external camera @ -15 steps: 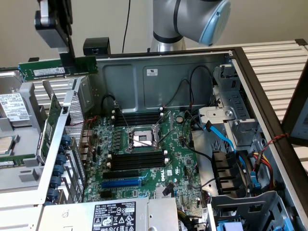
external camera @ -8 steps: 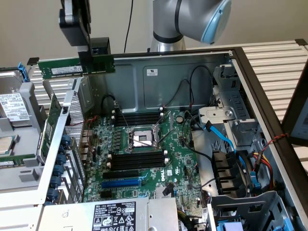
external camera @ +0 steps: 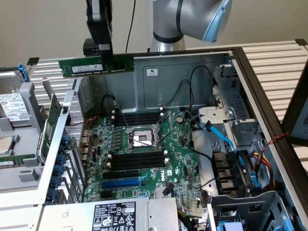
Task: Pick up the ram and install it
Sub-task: 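Pick up the ram and move it above insertion slot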
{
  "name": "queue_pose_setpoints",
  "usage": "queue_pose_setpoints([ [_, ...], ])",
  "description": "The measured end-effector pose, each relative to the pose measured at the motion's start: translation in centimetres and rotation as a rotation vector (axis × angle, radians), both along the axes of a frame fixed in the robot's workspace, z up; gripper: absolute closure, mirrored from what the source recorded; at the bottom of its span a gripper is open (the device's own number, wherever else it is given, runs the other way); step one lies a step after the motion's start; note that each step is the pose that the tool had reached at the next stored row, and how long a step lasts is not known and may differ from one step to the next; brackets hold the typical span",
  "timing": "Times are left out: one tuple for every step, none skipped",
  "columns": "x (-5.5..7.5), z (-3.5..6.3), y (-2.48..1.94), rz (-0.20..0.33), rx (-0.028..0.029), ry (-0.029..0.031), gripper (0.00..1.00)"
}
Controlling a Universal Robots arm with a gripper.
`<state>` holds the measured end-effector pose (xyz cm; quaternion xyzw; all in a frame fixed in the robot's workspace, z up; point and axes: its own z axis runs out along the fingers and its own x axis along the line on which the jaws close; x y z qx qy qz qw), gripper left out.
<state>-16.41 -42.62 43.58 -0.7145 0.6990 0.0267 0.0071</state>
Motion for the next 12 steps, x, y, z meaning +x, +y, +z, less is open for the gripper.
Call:
queue_pose_setpoints([
  [0.5,0.00,0.00,0.000,0.0000,0.0000,0.88],
  [0.9,-0.01,0.00,0.000,0.0000,0.0000,0.88],
  [1.3,-0.01,0.00,0.000,0.0000,0.0000,0.88],
  [1.8,-0.02,0.02,0.000,-0.0001,0.0000,0.88],
  [2.3,-0.04,0.04,0.000,-0.0001,0.0000,0.88],
  [2.7,-0.06,0.11,0.000,-0.0001,0.0000,0.88],
  [3.1,-0.11,0.22,0.000,-0.0001,0.0000,0.88],
  [3.4,-0.16,0.36,0.000,-0.0002,0.0000,0.88],
  [3.7,-0.23,0.57,0.000,-0.0005,0.0000,0.88],
  [4.0,-0.30,0.74,0.000,-0.0008,0.0000,0.88],
  [4.2,-0.37,0.91,0.000,-0.0009,0.0000,0.88],
  [4.4,-0.44,1.06,0.000,-0.0010,0.0000,0.88],
])
